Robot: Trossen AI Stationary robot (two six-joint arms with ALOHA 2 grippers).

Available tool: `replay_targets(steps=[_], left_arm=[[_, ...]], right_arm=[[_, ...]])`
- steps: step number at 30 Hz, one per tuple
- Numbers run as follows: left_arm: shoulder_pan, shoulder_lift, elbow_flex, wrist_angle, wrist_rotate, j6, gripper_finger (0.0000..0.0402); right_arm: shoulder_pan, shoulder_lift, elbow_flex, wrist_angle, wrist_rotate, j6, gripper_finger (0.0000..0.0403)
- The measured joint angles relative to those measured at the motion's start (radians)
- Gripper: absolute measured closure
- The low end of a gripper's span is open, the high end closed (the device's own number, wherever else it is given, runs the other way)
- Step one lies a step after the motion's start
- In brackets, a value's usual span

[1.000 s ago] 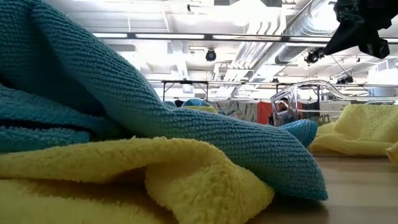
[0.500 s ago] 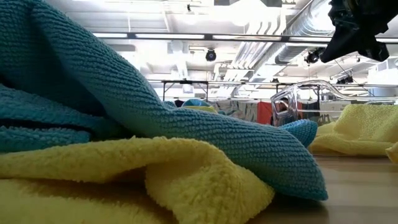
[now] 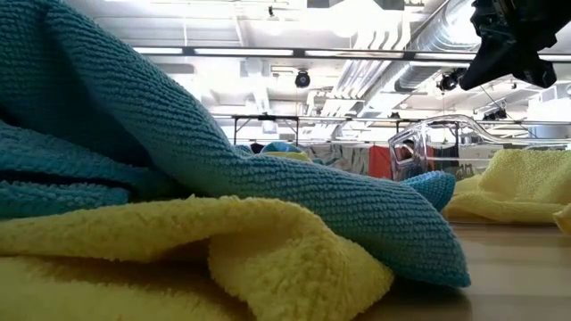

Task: Sort microfiber towel by color & place in baskets
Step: Put the blue microfiber towel into the left transparent bin

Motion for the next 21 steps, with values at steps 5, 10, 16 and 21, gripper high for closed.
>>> replay_targets(steps=[5, 10, 16, 21], left_arm=[[0.024, 0.0, -0.017, -0.059, -0.22, 0.095, 0.0401], [0.035, 0.012, -0.06, -0.061, -0.255, 0.105, 0.0401], [0.036, 0.021, -0.208, 0.121, -0.018, 0.2, 0.0401], [0.042, 0.021, -0.339, 0.128, -0.127, 0.226, 0.0401]], right_arm=[[0.0, 0.0, 0.0, 0.0, 0.0, -0.006, 0.0403], [0.0, 0.0, 0.0, 0.003, 0.0, -0.006, 0.0403], [0.0, 0.0, 0.0, 0.004, -0.002, -0.006, 0.0403], [0.0, 0.0, 0.0, 0.004, -0.002, -0.006, 0.0403]])
